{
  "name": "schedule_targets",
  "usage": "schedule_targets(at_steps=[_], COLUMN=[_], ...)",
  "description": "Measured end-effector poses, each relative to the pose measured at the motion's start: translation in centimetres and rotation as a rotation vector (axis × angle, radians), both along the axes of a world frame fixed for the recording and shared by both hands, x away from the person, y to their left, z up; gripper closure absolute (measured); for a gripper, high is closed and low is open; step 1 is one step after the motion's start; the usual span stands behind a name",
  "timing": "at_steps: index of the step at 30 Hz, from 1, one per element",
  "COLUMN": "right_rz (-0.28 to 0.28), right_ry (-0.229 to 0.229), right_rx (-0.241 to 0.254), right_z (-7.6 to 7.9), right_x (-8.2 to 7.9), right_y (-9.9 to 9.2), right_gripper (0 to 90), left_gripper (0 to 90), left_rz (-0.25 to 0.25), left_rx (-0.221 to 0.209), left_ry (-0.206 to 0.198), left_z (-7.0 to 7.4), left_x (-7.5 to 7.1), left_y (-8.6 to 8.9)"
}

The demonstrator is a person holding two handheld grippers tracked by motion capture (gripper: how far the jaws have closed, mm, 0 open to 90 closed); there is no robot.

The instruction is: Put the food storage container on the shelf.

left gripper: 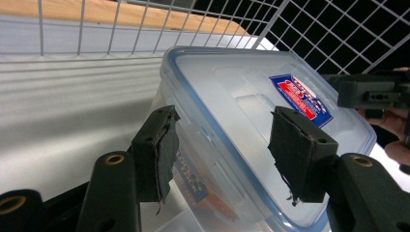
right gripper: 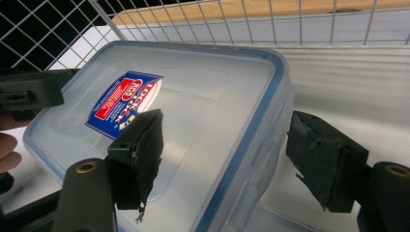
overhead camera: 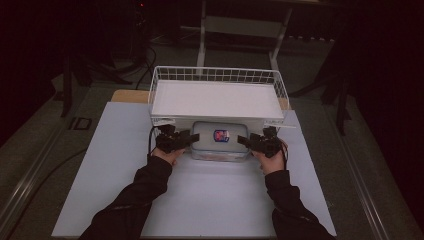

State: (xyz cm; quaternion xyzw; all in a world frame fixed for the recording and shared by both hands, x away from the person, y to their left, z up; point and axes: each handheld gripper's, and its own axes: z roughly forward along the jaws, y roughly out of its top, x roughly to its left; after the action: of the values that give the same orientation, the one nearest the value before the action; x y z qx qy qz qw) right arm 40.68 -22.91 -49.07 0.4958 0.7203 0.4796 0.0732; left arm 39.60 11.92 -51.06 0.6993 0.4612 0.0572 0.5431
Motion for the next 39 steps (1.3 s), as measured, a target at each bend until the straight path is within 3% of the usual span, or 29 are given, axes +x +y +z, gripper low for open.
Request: schedule_targets(at_steps=[5, 6, 7, 14, 18, 20, 26, 27, 29, 34, 35, 36, 39], right_rz=[-0.014, -0.011, -0.008, -0.016, -0.002, 0.017, 0.078, 0.089, 0.142, 0.182, 0.197, 0.210, 0.227], right_ry=[-0.014, -0.020, -0.030, -0.058, -0.069, -0.084, -0.114, -0.117, -0.110, -0.088, -0.081, -0.079, -0.056], right_rx=[-0.026, -0.025, -0.027, -0.024, -0.028, -0.038, -0.016, -0.014, 0.013, 0.016, 0.008, 0.001, -0.015], right_z=[0.3, 0.3, 0.3, 1.1, 1.5, 2.0, 3.0, 3.1, 2.9, 2.3, 2.1, 1.7, 0.9], right_x=[-0.4, -0.5, -0.6, -2.0, -2.8, -3.6, -5.6, -6.0, -7.1, -7.8, -7.9, -8.1, -8.1], right_y=[0.0, -0.1, -0.2, -0.9, -0.9, -0.7, 0.5, 0.8, 1.7, 2.8, 3.1, 3.5, 4.2], right_gripper=[28.7, 28.6, 28.6, 27.8, 27.9, 27.8, 28.4, 30.7, 36.1, 47.3, 52.9, 63.9, 77.6], left_gripper=[35.9, 32.2, 31.7, 15.1, 13.6, 8.7, 3.1, 3.1, 3.0, 2.5, 2.5, 2.5, 2.5], left_rz=[-0.038, -0.066, -0.058, -0.102, -0.122, -0.135, -0.144, -0.145, -0.150, -0.153, -0.157, -0.164, -0.167], left_rx=[-0.021, -0.007, -0.022, 0.009, 0.006, 0.005, -0.026, -0.022, -0.022, -0.033, -0.045, -0.059, -0.071], left_ry=[-0.014, -0.041, -0.027, -0.054, -0.068, -0.068, -0.063, -0.083, -0.082, -0.081, -0.080, -0.081, -0.080], left_z=[0.6, 0.8, 1.0, 1.7, 2.3, 2.5, 2.9, 2.9, 2.8, 2.5, 2.3, 2.2, 1.9], left_x=[-0.7, -0.8, -1.2, -3.2, -4.6, -5.3, -7.1, -7.9, -8.5, -9.3, -9.4, -9.5, -9.4], left_y=[-0.1, 0.1, 0.0, 0.3, 0.9, 1.1, 2.1, 2.4, 2.5, 2.5, 2.5, 2.4, 2.5])
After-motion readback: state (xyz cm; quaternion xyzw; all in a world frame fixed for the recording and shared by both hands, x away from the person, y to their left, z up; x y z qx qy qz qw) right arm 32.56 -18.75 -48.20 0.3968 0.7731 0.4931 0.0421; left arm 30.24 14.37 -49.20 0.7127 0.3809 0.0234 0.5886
